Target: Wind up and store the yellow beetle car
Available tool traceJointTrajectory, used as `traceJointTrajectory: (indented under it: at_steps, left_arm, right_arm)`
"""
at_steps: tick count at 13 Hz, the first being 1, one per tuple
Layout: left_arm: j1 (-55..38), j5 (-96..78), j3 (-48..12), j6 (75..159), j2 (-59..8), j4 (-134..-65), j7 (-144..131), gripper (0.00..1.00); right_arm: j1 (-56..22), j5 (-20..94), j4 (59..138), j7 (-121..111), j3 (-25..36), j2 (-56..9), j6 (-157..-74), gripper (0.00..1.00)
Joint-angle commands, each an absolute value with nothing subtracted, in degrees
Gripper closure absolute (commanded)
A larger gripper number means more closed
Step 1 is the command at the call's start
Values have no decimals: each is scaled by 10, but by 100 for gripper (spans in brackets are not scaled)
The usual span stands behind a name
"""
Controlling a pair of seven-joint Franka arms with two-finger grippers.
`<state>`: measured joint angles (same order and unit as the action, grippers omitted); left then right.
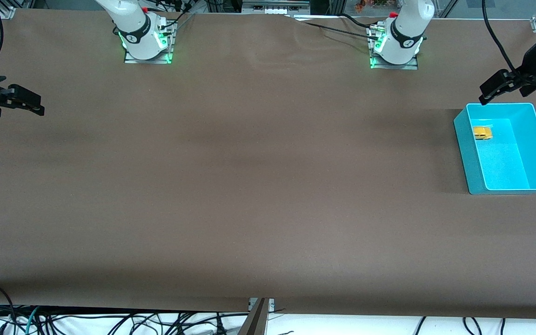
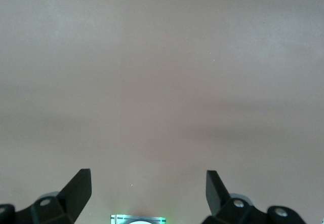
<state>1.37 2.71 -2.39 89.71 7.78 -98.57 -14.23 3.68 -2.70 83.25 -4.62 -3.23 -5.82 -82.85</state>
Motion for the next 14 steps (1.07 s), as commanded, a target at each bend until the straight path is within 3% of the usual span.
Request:
traceJointTrajectory:
  at_steps: [1, 14]
  left_arm:
    - [20, 25, -26, 871, 59, -951, -127, 0]
    - [19, 22, -27, 864, 54, -937, -125, 0]
  right_arm:
    - [42, -18, 832, -41, -34, -56, -831, 0]
    - [41, -18, 832, -41, -34, -56, -831, 0]
